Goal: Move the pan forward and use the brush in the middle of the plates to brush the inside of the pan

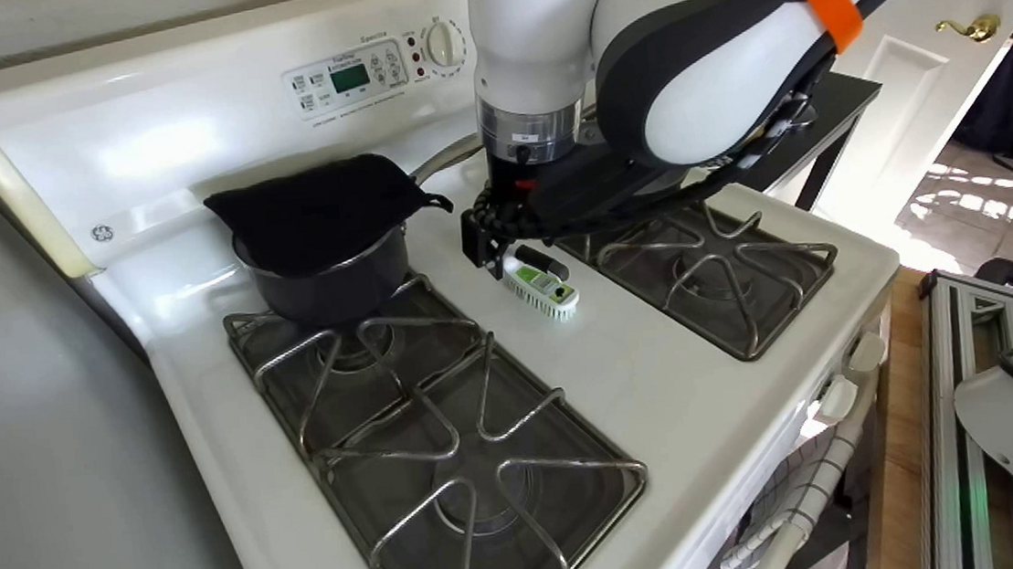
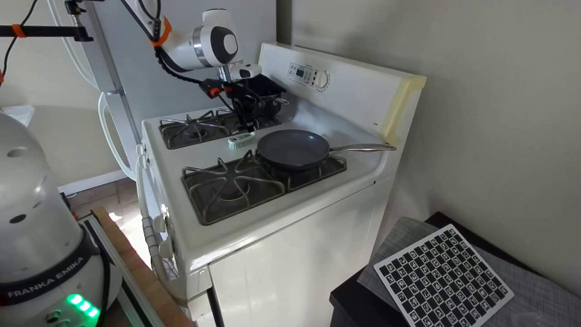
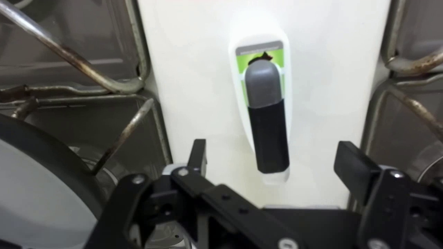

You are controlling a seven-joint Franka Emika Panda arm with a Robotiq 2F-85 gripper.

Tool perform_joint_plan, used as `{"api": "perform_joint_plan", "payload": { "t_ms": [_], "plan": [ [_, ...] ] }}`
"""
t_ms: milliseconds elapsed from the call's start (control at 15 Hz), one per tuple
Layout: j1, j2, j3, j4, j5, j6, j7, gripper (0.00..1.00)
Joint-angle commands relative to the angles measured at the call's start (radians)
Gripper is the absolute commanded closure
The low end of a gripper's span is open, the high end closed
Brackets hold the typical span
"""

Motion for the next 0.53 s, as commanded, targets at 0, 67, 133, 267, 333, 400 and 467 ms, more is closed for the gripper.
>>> {"api": "perform_joint_plan", "payload": {
  "t_ms": [0,67,133,267,333,400,467],
  "plan": [
    [0.020,0.029,-0.013,0.026,0.031,-0.006,-0.031,0.40],
    [0.022,0.032,-0.014,0.029,0.033,-0.009,-0.035,0.48],
    [0.025,0.033,-0.017,0.031,0.029,-0.013,-0.033,0.57],
    [0.029,0.033,-0.020,0.034,0.023,-0.017,-0.029,0.74],
    [0.032,0.031,-0.021,0.035,0.021,-0.022,-0.026,0.83],
    [0.036,0.024,-0.022,0.034,0.023,-0.031,-0.018,0.91],
    [0.037,0.018,-0.020,0.034,0.030,-0.039,-0.018,1.00]
  ]
}}
